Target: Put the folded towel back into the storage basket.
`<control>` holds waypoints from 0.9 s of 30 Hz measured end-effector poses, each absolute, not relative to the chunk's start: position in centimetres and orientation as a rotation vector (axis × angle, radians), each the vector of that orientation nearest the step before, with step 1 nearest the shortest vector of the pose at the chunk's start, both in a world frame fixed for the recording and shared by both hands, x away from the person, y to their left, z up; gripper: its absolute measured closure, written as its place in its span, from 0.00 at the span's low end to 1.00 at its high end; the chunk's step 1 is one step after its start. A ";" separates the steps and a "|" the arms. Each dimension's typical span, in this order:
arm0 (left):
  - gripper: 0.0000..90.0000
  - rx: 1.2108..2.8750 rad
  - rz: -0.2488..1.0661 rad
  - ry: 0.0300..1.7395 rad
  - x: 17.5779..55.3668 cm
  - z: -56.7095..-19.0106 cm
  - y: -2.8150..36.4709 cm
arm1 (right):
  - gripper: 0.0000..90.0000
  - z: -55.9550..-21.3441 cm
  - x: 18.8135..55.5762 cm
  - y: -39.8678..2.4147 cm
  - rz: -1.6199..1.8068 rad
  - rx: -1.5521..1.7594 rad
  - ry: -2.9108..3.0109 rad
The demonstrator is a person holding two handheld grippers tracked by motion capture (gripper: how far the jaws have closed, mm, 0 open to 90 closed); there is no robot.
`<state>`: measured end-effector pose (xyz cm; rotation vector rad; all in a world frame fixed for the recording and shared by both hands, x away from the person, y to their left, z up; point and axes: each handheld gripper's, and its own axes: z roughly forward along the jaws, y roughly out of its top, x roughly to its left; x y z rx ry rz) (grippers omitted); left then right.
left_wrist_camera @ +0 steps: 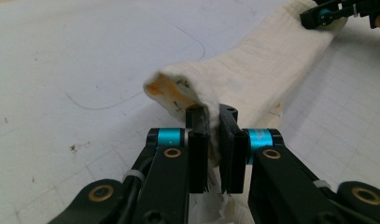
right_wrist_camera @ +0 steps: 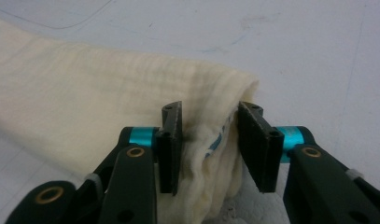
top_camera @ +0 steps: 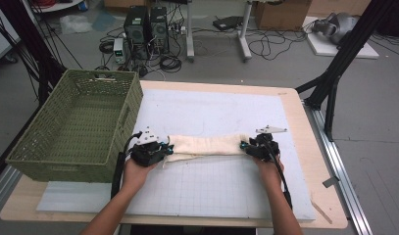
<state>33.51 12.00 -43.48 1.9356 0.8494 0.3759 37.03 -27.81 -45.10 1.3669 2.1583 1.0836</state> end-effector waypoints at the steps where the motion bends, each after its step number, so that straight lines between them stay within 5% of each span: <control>1: 0.92 1.944 0.379 0.847 33.5 -43.5 12.0 | 0.86 -45.1 37.0 -27.7 1.115 1.363 2.177; 27: 0.93 1.800 0.469 0.702 30.3 -40.1 13.2 | 0.90 -42.1 35.7 -28.1 1.230 1.094 2.115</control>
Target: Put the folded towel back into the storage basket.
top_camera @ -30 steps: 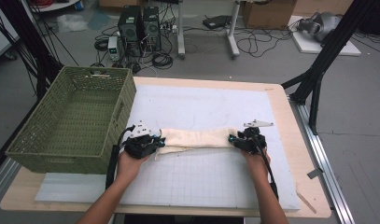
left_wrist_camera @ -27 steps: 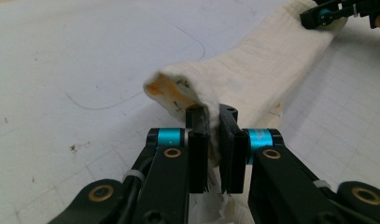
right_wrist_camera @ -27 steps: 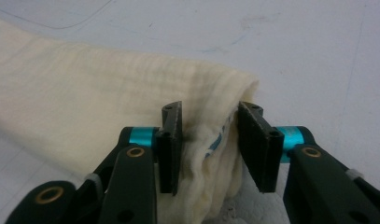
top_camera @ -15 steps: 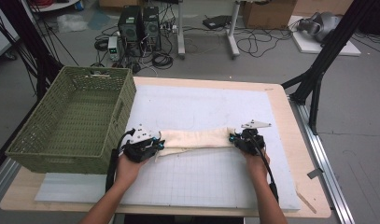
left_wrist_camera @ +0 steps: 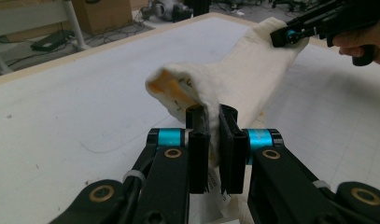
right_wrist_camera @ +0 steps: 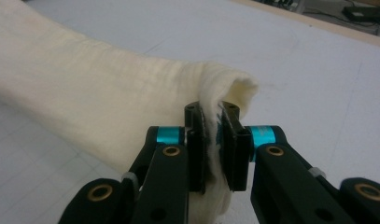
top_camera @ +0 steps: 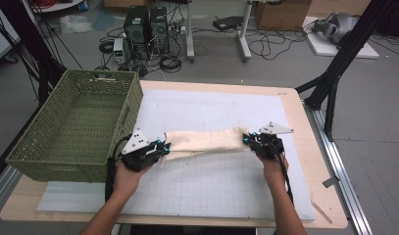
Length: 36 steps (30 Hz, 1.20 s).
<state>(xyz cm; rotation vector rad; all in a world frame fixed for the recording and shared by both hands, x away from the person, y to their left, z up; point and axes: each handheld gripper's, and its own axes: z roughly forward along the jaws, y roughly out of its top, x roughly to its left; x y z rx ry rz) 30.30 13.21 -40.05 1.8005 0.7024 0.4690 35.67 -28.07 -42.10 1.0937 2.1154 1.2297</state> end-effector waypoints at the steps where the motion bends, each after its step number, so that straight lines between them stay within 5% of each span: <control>1: 0.93 1.796 0.469 0.696 30.2 -39.9 13.2 | 0.91 -42.0 35.6 -28.2 1.234 1.080 2.109; 36: 0.93 1.577 0.560 0.666 28.5 -34.5 17.7 | 0.90 -32.0 38.5 -24.0 1.350 0.839 2.020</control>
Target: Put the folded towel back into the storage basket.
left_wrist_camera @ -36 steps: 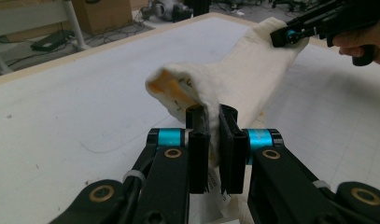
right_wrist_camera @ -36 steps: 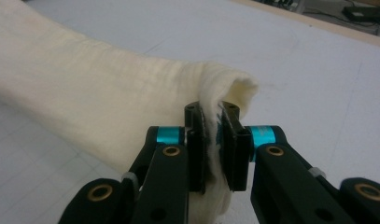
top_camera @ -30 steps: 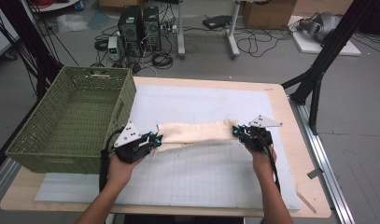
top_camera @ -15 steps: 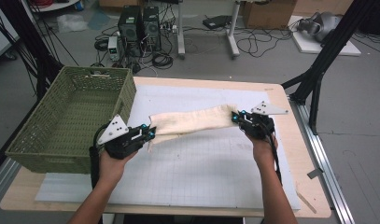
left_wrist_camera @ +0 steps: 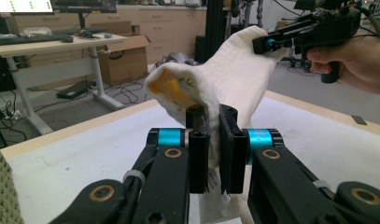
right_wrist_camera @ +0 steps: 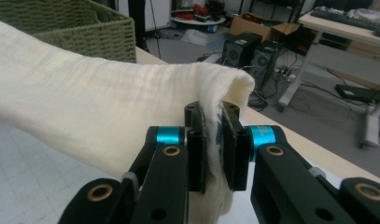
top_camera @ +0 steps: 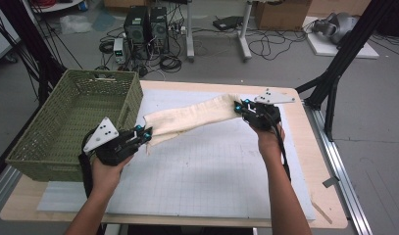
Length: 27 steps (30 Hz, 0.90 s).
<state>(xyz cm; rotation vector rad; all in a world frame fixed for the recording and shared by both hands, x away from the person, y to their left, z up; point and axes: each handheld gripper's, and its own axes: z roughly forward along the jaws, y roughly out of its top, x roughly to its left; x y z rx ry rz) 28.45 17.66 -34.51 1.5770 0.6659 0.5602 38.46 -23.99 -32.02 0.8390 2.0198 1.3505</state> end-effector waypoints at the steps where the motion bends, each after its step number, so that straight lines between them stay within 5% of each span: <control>1: 0.93 1.575 0.565 0.669 28.4 -34.5 17.8 | 0.90 -31.8 38.5 -23.7 1.353 0.844 2.024; 27: 0.93 1.498 0.663 0.724 26.2 -33.0 21.7 | 0.90 -28.2 42.9 -16.7 1.424 0.728 2.027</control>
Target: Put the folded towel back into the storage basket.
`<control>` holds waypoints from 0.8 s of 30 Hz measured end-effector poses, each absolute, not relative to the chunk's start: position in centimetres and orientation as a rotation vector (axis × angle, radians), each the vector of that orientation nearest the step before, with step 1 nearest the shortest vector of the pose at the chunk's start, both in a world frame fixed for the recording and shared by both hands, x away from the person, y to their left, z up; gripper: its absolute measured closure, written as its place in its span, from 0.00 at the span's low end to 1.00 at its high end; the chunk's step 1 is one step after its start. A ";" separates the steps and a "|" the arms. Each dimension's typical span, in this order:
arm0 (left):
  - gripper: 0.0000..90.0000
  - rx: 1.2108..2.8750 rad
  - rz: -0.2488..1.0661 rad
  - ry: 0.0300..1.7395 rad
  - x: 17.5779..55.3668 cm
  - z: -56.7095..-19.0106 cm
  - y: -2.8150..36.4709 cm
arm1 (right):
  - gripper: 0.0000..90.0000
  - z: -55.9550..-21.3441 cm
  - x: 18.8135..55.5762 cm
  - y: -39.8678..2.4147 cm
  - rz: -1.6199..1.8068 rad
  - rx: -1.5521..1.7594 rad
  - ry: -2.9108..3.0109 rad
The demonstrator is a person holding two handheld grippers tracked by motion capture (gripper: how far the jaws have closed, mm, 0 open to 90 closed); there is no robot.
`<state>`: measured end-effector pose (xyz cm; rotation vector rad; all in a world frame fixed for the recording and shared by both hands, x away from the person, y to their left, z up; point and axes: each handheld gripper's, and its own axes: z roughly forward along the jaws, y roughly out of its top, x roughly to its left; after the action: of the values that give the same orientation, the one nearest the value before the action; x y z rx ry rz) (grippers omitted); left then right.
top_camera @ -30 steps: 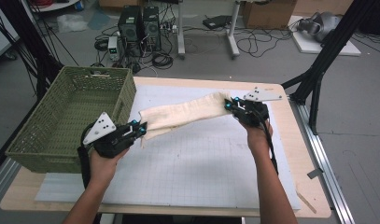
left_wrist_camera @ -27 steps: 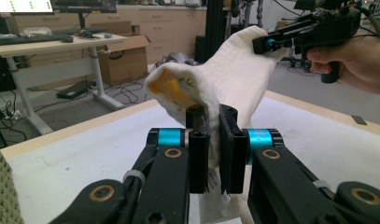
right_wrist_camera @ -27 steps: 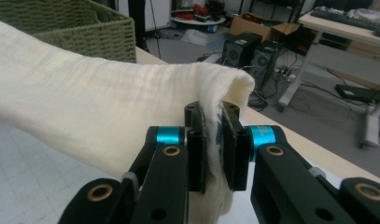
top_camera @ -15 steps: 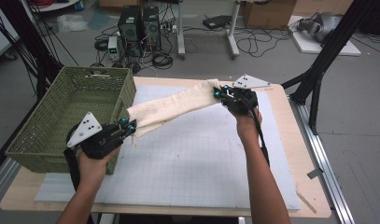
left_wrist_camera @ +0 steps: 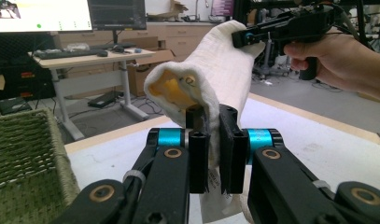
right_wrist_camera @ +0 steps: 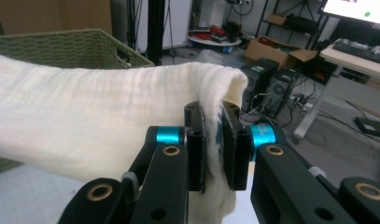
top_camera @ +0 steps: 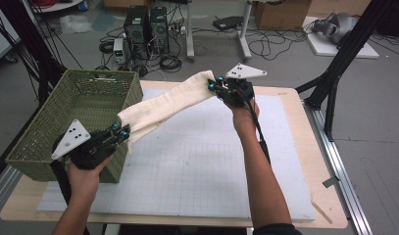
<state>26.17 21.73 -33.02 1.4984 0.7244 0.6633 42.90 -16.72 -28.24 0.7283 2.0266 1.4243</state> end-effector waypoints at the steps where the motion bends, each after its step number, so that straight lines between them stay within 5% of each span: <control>1: 0.93 1.499 0.667 0.724 26.1 -33.0 21.9 | 0.90 -28.1 43.0 -16.4 1.433 0.726 2.027; 24: 0.93 1.430 0.739 0.797 24.0 -32.4 25.6 | 0.90 -25.5 45.7 -9.2 1.478 0.628 2.046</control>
<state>23.98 25.61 -32.37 1.4298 0.7974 0.7394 45.68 -9.24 -25.52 0.6283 2.0457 1.4777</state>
